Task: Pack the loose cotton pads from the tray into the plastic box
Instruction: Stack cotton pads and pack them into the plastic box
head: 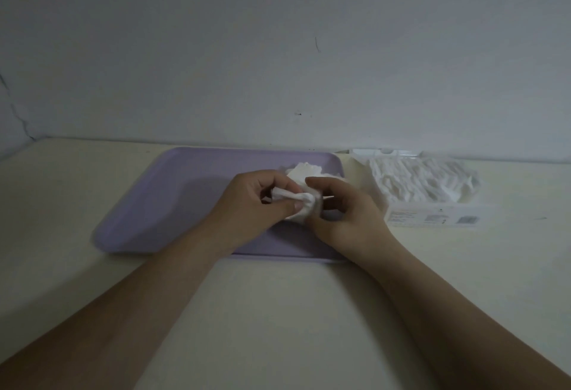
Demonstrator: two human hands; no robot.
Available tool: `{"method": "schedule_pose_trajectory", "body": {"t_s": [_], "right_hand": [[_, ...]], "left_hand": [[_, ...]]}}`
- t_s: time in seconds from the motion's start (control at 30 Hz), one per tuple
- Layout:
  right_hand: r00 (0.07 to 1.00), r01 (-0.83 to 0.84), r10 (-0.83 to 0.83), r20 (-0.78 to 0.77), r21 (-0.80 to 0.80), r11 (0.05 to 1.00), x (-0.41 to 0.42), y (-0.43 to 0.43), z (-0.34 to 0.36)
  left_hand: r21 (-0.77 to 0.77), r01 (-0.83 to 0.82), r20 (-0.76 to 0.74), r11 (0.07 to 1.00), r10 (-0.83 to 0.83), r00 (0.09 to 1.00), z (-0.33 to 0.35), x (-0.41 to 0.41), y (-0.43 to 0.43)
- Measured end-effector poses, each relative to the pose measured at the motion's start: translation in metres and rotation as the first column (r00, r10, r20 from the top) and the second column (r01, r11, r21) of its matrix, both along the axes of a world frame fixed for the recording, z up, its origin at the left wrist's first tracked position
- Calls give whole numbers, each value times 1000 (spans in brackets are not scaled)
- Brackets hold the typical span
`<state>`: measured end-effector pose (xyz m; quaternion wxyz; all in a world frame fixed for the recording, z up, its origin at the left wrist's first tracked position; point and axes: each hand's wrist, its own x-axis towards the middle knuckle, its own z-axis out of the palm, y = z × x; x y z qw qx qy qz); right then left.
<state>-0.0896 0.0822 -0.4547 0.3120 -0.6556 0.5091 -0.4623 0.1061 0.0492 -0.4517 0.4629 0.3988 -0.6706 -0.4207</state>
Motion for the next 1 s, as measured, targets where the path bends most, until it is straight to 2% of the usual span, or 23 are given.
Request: {"method": "schedule_pose_trajectory", "body": {"t_s": [0.17,0.3,0.43,0.6,0.7,0.77,0.83,0.9,0.97,1.0], "right_hand": [[998,33,-34,-47,-22,999,2,0,2],[996,76,-77,-51,-6,997,-1,-2,1],[993,97,-97,-68,-4,995,-1,-4,-2],[993,63,-63,-96,-9,998,-2,-3,-3],[994,51,-52,-97,-14,999,-1,-3,-3],[994,59,-61,-96,-19,998,-2,-4,-3],[991,76,-79,-109,-26,997,-2,-5,-3],[988,101,-103,-113,-28,995,-3,-5,-2],[989,111,-113,-99,-25,994,-3,-4,-2],[989,112,-114,-93,-29,993,-3,-4,-2]], "left_hand": [[1,-3,-7,1000,3,1000,2,-1,4],[-79,-49,38,996,52,998,3,3,0],[-22,-72,47,997,73,996,2,5,-1],[-207,-93,201,974,135,970,0,4,-2],[-242,-85,152,967,125,980,3,5,-1],[-211,-85,101,974,108,989,4,6,0],[-124,-146,36,981,152,988,6,6,1],[-9,-184,-89,983,183,979,12,8,2],[89,-151,-195,984,166,967,16,13,1],[112,-114,-198,987,134,971,17,14,2]]}}
